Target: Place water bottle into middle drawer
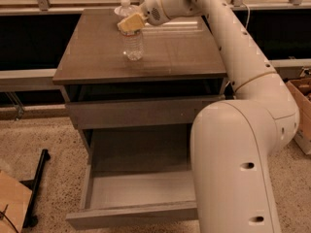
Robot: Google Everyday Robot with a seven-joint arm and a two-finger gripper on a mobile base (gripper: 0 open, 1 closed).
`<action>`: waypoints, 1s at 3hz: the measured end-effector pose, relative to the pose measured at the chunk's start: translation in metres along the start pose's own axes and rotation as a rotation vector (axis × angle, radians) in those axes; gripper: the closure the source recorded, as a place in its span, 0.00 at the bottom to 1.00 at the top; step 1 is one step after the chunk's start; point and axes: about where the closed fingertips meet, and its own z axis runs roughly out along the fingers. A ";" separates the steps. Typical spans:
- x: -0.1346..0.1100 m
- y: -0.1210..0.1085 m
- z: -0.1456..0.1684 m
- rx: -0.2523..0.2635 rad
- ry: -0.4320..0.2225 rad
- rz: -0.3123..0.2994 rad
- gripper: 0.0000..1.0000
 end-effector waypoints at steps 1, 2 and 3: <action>-0.005 0.010 -0.030 0.023 0.008 -0.032 0.87; -0.021 0.038 -0.094 0.069 0.010 -0.097 1.00; -0.040 0.092 -0.166 0.108 0.002 -0.127 1.00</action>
Offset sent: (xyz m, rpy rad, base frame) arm -0.1763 -0.0990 0.0625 -0.1380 -0.1299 -0.0141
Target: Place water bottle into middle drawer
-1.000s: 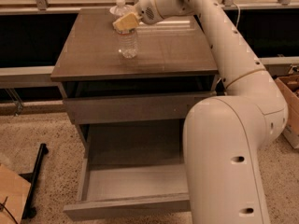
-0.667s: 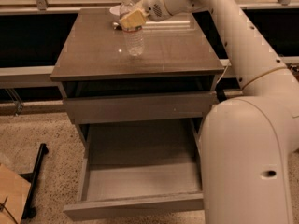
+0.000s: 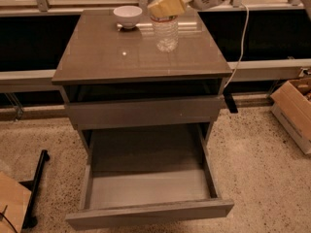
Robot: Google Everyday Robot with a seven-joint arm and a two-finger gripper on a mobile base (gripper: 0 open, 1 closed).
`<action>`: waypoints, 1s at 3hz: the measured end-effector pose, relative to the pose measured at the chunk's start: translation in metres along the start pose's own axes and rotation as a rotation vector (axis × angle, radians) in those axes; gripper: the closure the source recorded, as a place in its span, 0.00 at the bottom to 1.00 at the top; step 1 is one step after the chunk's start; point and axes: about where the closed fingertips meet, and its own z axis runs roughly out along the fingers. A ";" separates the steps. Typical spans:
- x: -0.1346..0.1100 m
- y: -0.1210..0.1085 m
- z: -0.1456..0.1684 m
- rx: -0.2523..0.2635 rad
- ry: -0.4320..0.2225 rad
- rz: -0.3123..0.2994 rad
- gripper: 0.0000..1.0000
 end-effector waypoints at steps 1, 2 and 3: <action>-0.013 0.090 -0.052 -0.028 -0.005 -0.008 1.00; 0.021 0.149 -0.047 -0.078 0.045 0.010 1.00; 0.090 0.190 -0.006 -0.154 0.118 0.063 1.00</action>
Offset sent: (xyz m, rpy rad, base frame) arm -0.2344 0.0359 -0.1983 -0.1695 0.3316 0.1321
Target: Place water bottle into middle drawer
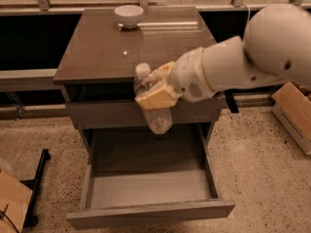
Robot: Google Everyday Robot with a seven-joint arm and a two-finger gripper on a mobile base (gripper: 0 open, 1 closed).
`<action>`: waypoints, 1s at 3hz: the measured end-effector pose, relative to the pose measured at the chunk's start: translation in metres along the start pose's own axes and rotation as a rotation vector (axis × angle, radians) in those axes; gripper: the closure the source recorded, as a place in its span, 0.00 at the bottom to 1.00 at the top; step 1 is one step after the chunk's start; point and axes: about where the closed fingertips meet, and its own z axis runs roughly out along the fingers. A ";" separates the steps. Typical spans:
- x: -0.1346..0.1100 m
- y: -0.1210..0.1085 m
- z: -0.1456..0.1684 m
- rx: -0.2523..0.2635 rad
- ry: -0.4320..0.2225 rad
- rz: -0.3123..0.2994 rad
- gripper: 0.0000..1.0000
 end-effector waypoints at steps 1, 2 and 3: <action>0.059 0.005 0.054 -0.074 0.002 0.064 1.00; 0.073 0.005 0.064 -0.090 -0.005 0.092 1.00; 0.075 0.006 0.067 -0.083 -0.008 0.103 1.00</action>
Offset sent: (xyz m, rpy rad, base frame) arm 0.0061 0.0108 -0.0705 0.0190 0.0807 0.0242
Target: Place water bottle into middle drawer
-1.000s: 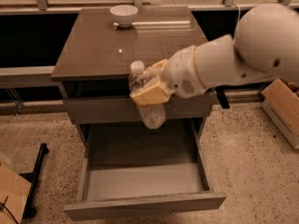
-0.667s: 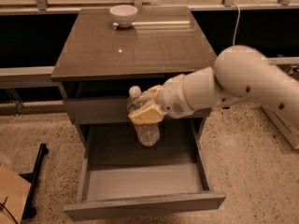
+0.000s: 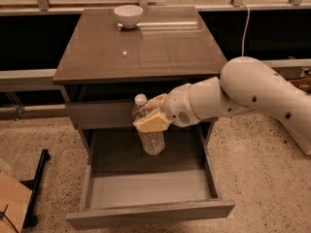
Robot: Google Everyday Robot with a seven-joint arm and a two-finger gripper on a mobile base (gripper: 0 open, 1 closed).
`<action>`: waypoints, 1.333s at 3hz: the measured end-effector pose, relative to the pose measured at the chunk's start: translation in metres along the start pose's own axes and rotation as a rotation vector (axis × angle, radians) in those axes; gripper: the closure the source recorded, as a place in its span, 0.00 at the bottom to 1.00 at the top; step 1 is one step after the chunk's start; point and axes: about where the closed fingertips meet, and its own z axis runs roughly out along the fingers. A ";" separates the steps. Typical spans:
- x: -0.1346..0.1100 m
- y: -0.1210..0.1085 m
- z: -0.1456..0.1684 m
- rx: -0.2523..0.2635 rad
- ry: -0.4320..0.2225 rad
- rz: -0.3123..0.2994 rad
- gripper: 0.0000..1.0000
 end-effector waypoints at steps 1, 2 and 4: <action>0.027 0.001 0.022 -0.008 -0.071 0.021 1.00; 0.065 -0.005 0.045 -0.011 -0.165 0.018 1.00; 0.161 -0.028 0.058 -0.034 -0.273 0.060 1.00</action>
Offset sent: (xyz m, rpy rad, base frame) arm 0.0110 -0.0100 -0.1358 0.2787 -0.0669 -0.0071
